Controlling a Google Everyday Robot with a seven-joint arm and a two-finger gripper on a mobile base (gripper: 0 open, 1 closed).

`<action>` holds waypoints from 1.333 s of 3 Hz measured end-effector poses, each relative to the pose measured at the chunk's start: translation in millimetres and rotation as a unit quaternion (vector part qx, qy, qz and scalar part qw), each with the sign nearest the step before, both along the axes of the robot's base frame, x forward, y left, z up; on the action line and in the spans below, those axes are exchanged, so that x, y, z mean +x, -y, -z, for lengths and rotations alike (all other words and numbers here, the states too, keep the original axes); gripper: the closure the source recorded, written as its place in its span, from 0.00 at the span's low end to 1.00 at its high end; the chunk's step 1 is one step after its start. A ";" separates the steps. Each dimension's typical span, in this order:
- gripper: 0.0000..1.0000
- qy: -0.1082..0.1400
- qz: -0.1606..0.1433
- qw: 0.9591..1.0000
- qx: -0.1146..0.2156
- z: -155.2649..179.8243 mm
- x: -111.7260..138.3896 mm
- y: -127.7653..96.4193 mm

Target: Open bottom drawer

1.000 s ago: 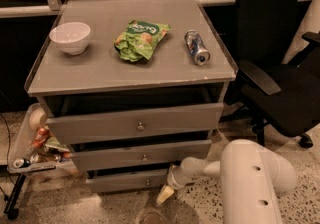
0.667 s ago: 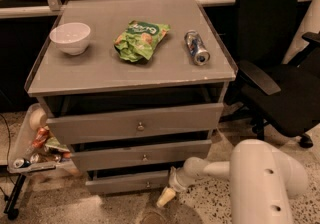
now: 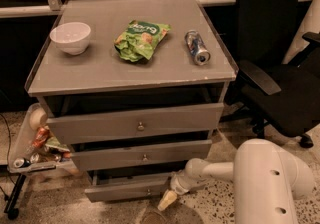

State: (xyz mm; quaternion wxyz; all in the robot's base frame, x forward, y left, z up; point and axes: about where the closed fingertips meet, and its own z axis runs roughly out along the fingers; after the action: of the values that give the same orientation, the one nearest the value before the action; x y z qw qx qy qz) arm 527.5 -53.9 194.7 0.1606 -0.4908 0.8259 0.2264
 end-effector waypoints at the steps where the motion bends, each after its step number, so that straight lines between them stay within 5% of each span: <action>1: 0.00 0.011 0.006 1.000 -0.005 -1.0 9.0 -4.4; 3: 0.00 0.014 -0.001 1.000 -0.019 9.2 9.9 -15.5; 4: 0.00 -0.029 -0.004 0.999 -0.033 28.9 -15.9 -11.2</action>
Offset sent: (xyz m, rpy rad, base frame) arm 0.0276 0.0100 0.0016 -0.0340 -0.0701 -0.0303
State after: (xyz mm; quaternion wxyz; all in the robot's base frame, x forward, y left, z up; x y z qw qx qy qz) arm 511.7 -42.6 165.8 0.1193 -0.4918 0.8355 0.2141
